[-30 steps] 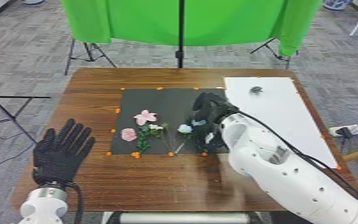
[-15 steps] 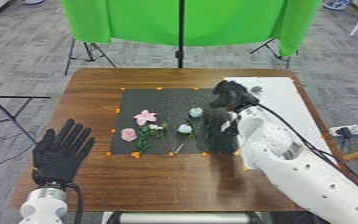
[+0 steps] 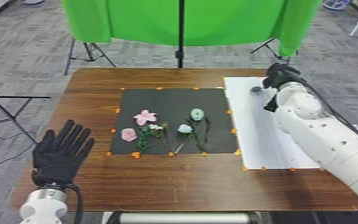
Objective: Arrange flowers
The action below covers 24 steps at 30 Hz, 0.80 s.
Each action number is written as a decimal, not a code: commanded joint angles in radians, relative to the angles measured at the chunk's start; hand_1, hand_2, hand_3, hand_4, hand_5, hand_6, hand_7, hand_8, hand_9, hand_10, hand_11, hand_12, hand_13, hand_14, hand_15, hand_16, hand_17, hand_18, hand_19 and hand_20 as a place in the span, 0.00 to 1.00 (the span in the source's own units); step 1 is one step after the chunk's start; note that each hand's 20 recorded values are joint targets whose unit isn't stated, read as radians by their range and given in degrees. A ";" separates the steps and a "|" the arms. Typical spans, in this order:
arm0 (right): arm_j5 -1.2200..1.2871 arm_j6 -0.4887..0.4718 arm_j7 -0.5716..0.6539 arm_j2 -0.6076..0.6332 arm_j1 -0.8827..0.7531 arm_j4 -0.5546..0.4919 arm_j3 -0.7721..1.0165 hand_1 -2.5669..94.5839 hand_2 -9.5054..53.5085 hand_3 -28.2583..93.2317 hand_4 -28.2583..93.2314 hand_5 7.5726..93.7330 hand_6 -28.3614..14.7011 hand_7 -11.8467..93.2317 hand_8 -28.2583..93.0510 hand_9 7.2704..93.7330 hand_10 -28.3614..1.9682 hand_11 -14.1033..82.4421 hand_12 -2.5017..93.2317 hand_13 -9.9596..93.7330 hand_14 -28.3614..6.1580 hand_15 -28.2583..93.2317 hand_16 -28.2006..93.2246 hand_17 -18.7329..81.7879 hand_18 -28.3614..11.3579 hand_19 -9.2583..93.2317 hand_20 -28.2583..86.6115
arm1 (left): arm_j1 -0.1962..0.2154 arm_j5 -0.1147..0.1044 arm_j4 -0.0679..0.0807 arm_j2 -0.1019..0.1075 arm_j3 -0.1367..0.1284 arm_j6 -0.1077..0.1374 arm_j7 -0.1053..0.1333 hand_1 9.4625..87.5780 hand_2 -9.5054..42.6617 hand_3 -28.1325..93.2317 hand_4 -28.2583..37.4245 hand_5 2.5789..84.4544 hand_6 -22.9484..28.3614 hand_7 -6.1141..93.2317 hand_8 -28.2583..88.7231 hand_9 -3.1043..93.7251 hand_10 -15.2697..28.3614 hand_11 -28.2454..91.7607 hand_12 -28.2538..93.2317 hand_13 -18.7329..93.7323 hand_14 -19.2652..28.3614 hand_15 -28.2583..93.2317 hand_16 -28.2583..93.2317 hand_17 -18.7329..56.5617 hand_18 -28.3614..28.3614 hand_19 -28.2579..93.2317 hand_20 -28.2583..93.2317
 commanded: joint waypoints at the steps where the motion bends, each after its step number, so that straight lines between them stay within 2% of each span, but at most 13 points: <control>1: 0.011 -0.163 -0.102 -0.021 -0.031 0.012 0.030 0.53 0.00 0.90 0.00 0.45 0.63 0.29 0.11 0.41 0.59 0.26 0.13 0.49 0.45 0.37 0.36 0.35 0.24 0.69 0.39 | 0.009 -0.002 0.002 0.000 0.001 -0.007 -0.005 0.21 0.51 0.86 0.00 0.50 0.61 0.19 0.16 0.40 0.67 0.38 0.32 0.40 0.69 0.48 0.19 0.18 0.72 0.46 0.36; 3: 0.000 -0.200 -0.134 -0.027 -0.031 0.016 0.029 0.54 0.00 0.89 0.00 0.44 0.65 0.29 0.11 0.41 0.61 0.26 0.13 0.51 0.47 0.37 0.37 0.35 0.24 0.70 0.40 | 0.008 -0.003 0.003 0.001 0.001 -0.009 -0.002 0.21 0.51 0.86 0.00 0.50 0.60 0.19 0.16 0.40 0.67 0.38 0.32 0.40 0.69 0.48 0.19 0.18 0.72 0.46 0.36; 8: -0.025 -0.142 -0.141 -0.045 -0.025 0.020 -0.013 0.55 0.00 0.88 0.00 0.43 0.65 0.29 0.11 0.41 0.64 0.26 0.13 0.52 0.50 0.37 0.38 0.37 0.25 0.71 0.41 | 0.008 -0.008 0.003 0.006 0.005 -0.011 -0.002 0.21 0.51 0.86 0.00 0.50 0.61 0.19 0.16 0.40 0.67 0.38 0.32 0.40 0.69 0.48 0.19 0.18 0.72 0.46 0.36; 11: -0.055 -0.084 -0.124 -0.051 -0.023 0.025 -0.040 0.58 0.00 0.84 0.00 0.56 0.70 0.31 0.10 0.55 0.65 0.29 0.15 0.61 0.56 0.41 0.39 0.39 0.24 0.75 0.44 | 0.003 -0.005 0.005 0.002 0.007 -0.010 -0.009 0.21 0.51 0.86 0.00 0.50 0.61 0.19 0.16 0.40 0.67 0.38 0.32 0.41 0.69 0.48 0.19 0.18 0.72 0.46 0.36; 12: -0.055 -0.059 -0.117 -0.048 -0.032 0.013 -0.042 0.61 0.00 0.79 0.00 0.64 0.70 0.34 0.15 0.65 0.65 0.29 0.19 0.66 0.59 0.43 0.43 0.40 0.24 0.76 0.47 | 0.004 -0.012 0.004 0.010 0.010 -0.006 -0.001 0.21 0.51 0.85 0.00 0.50 0.61 0.19 0.16 0.40 0.67 0.38 0.32 0.41 0.69 0.48 0.19 0.18 0.72 0.46 0.36; 13: -0.063 -0.048 -0.115 -0.045 -0.038 0.002 -0.041 0.64 0.01 0.77 0.00 0.69 0.71 0.36 0.17 0.73 0.65 0.25 0.26 0.69 0.61 0.43 0.47 0.41 0.24 0.77 0.49 | 0.005 -0.013 0.004 0.009 0.009 -0.008 0.000 0.21 0.51 0.85 0.00 0.50 0.61 0.19 0.16 0.40 0.67 0.38 0.32 0.41 0.69 0.48 0.19 0.18 0.72 0.46 0.36; 14: -0.062 -0.041 -0.115 -0.035 -0.048 -0.019 -0.035 0.66 0.03 0.74 0.00 0.75 0.71 0.39 0.20 0.82 0.65 0.22 0.35 0.73 0.64 0.44 0.52 0.42 0.24 0.77 0.51 | 0.008 -0.011 0.003 0.007 0.006 -0.008 0.000 0.21 0.51 0.85 0.00 0.50 0.61 0.19 0.16 0.40 0.67 0.38 0.32 0.41 0.69 0.48 0.19 0.18 0.72 0.46 0.36; 16: -0.045 -0.028 -0.113 -0.009 -0.079 -0.085 -0.014 0.67 0.03 0.74 0.00 0.78 0.70 0.39 0.21 0.88 0.64 0.23 0.42 0.75 0.65 0.45 0.55 0.42 0.23 0.78 0.53 | 0.009 -0.010 0.004 0.006 0.003 -0.010 -0.003 0.21 0.51 0.86 0.00 0.50 0.61 0.19 0.16 0.39 0.67 0.38 0.32 0.41 0.69 0.49 0.19 0.18 0.72 0.46 0.36; 19: -0.038 -0.015 -0.130 0.053 -0.156 -0.232 0.029 0.67 0.02 0.75 0.00 0.79 0.69 0.39 0.22 0.89 0.63 0.24 0.44 0.76 0.65 0.45 0.56 0.42 0.23 0.79 0.54 | 0.009 -0.007 0.004 0.006 -0.001 -0.014 -0.004 0.21 0.51 0.86 0.00 0.50 0.61 0.19 0.16 0.40 0.67 0.38 0.32 0.40 0.69 0.49 0.19 0.18 0.72 0.46 0.36; 21: -0.036 -0.040 -0.157 0.090 -0.221 -0.334 0.068 0.66 0.02 0.76 0.00 0.79 0.69 0.38 0.22 0.89 0.63 0.23 0.44 0.76 0.64 0.45 0.56 0.42 0.22 0.79 0.55 | 0.017 -0.013 -0.002 0.004 -0.006 -0.013 -0.001 0.21 0.51 0.86 0.00 0.50 0.61 0.19 0.16 0.40 0.67 0.38 0.32 0.41 0.69 0.49 0.19 0.18 0.72 0.46 0.36; 24: -0.040 -0.049 -0.165 0.132 -0.310 -0.461 0.099 0.65 0.02 0.78 0.00 0.80 0.68 0.38 0.22 0.89 0.62 0.23 0.43 0.76 0.63 0.45 0.56 0.42 0.21 0.79 0.55 | 0.018 -0.008 -0.004 0.001 -0.009 -0.016 -0.004 0.21 0.51 0.85 0.00 0.50 0.61 0.19 0.16 0.40 0.67 0.38 0.32 0.40 0.69 0.48 0.19 0.18 0.72 0.46 0.36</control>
